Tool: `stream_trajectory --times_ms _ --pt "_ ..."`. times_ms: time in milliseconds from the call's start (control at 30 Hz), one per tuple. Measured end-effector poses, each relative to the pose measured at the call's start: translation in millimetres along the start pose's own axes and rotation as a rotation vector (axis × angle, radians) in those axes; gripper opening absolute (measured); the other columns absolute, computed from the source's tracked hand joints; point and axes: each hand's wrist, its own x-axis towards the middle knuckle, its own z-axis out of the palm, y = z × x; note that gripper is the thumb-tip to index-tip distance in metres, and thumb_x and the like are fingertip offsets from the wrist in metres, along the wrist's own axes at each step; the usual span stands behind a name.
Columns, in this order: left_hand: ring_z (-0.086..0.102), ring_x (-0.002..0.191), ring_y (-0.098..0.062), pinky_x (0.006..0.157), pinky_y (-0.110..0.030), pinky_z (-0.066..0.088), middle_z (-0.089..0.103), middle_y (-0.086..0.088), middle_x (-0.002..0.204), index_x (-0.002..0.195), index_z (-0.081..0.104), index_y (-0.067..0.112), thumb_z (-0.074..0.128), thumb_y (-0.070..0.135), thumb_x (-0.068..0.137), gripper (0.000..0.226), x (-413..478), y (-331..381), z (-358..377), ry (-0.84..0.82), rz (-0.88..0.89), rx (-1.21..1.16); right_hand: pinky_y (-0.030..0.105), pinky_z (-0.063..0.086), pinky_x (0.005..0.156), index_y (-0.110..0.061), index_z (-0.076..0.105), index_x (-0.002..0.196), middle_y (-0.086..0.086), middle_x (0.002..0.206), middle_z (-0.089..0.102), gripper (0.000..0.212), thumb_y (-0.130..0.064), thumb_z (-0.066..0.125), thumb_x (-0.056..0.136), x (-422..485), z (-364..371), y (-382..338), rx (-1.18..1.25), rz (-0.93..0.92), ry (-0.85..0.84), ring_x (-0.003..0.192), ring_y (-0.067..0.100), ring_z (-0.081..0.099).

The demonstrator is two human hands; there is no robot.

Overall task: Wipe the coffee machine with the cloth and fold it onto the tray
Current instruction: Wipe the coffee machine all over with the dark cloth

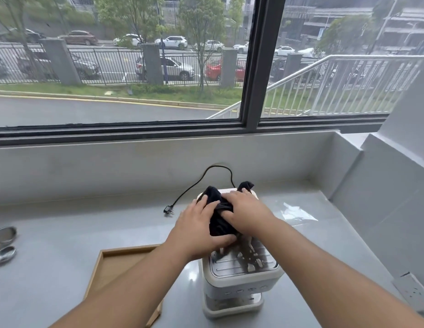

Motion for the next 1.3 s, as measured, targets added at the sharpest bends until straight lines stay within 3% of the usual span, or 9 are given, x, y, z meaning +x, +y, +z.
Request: stream_trajectory --times_ms 100,200,533,733,867,1000,1133,1300 --pt "-0.011 0.16 -0.016 0.13 -0.051 0.002 -0.007 0.01 0.175 0.164 0.009 0.044 0.047 0.102 0.059 0.125 -3 -4 18 -0.013 -0.033 0.027 0.045 0.012 0.125 -0.029 0.027 0.162 0.005 0.17 0.025 0.067 -0.037 0.048 0.099 5 16 7 -0.025 0.019 -0.054 0.158 0.034 0.01" --pt "-0.023 0.158 -0.014 0.129 -0.052 -0.009 -0.017 0.011 0.174 0.164 0.0 0.044 0.03 0.113 0.048 0.138 -3 -6 25 -0.027 -0.032 0.064 0.044 0.001 0.127 -0.028 0.01 0.166 0.008 0.175 0.005 0.073 -0.036 0.044 0.102 5 28 12 -0.1 -0.009 -0.038 0.159 0.035 -0.003" --pt "-0.023 0.157 -0.011 0.127 -0.053 -0.012 -0.015 0.012 0.174 0.162 0.0 0.049 0.019 0.109 0.058 0.122 -10 -8 25 0.053 0.017 0.067 0.044 -0.004 0.127 -0.033 -0.001 0.165 0.007 0.175 -0.01 0.073 -0.034 0.038 0.104 -14 33 16 -0.145 -0.041 -0.086 0.159 0.034 -0.011" --pt "-0.026 0.156 -0.008 0.127 -0.056 -0.01 -0.011 0.01 0.175 0.164 0.004 0.043 0.024 0.109 0.061 0.125 -16 -6 23 0.132 0.19 0.126 0.038 -0.008 0.126 -0.036 -0.005 0.164 0.001 0.174 -0.014 0.073 -0.036 0.036 0.104 -42 39 21 -0.152 -0.077 -0.08 0.159 0.028 -0.016" --pt "-0.023 0.158 -0.011 0.127 -0.055 -0.009 -0.011 0.011 0.174 0.164 0.006 0.045 0.026 0.109 0.06 0.125 -13 -5 20 0.085 0.279 0.173 0.035 -0.012 0.124 -0.038 -0.008 0.163 -0.001 0.173 -0.018 0.073 -0.04 0.035 0.105 -65 43 20 -0.154 -0.078 -0.091 0.158 0.026 -0.02" --pt "-0.018 0.158 -0.007 0.129 -0.049 -0.008 -0.005 0.014 0.175 0.163 0.007 0.047 0.018 0.103 0.072 0.108 -7 -9 22 0.024 0.214 0.004 0.033 -0.016 0.124 -0.041 -0.006 0.164 -0.004 0.172 -0.019 0.071 -0.037 0.033 0.104 -90 46 16 -0.126 -0.049 -0.078 0.157 0.022 -0.023" --pt "-0.009 0.16 -0.008 0.129 -0.048 -0.006 0.008 0.014 0.175 0.163 0.016 0.045 0.009 0.101 0.074 0.105 1 -4 20 -0.023 0.18 0.023 0.03 -0.018 0.122 -0.037 -0.003 0.164 -0.005 0.172 -0.021 0.071 -0.038 0.033 0.103 -115 48 13 -0.129 -0.035 -0.109 0.157 0.021 -0.024" --pt "0.001 0.16 -0.01 0.129 -0.049 0.003 0.019 0.014 0.173 0.157 0.036 0.04 0.015 0.089 0.084 0.09 8 15 22 0.014 0.063 -0.066 0.027 -0.015 0.122 -0.045 -0.006 0.163 -0.011 0.172 -0.017 0.073 -0.037 0.035 0.103 -130 46 10 -0.073 0.002 -0.097 0.158 0.017 -0.02"
